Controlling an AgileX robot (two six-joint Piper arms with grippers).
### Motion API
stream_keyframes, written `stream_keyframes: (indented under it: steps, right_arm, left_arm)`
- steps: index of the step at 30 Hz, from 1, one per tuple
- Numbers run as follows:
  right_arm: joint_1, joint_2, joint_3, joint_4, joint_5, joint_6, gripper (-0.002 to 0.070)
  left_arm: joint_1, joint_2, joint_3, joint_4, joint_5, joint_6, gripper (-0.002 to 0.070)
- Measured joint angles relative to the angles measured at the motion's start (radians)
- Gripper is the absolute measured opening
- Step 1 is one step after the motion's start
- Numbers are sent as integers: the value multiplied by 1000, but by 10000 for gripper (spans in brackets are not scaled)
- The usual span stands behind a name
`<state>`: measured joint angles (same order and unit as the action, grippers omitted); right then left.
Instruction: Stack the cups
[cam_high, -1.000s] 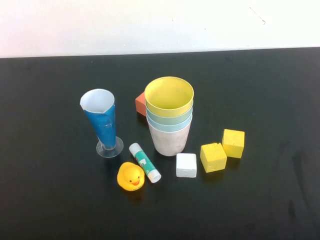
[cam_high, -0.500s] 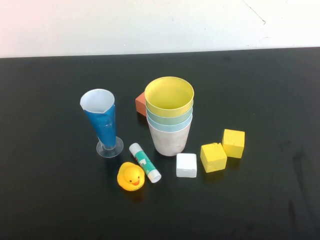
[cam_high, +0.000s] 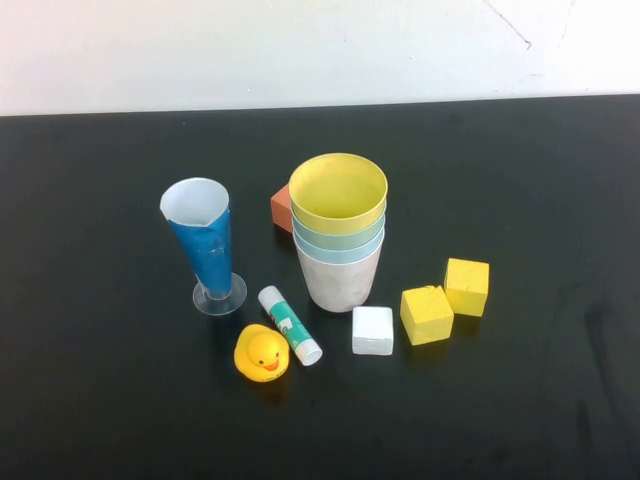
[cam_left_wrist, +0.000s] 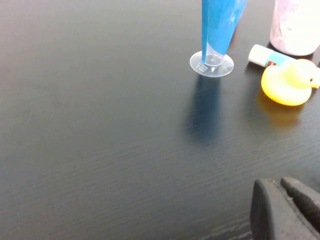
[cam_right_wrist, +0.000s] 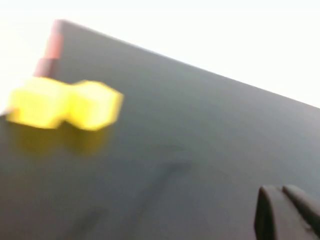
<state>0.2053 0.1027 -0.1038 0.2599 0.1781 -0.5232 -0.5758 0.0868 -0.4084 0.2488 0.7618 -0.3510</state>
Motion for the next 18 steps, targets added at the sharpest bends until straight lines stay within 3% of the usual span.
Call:
stream_keyframes:
  steps: [8, 12, 18]
  right_arm:
    - [-363, -112, 130, -97, 31, 32, -3]
    - [-383, -115, 132, -166, 40, 117, -3]
    - [-281, -117, 132, -273, 87, 318, -3]
  left_arm:
    - [0, 0, 0, 0, 0, 0, -1]
    - [0, 0, 0, 0, 0, 0, -1]
    - [0, 0, 0, 0, 0, 0, -1]
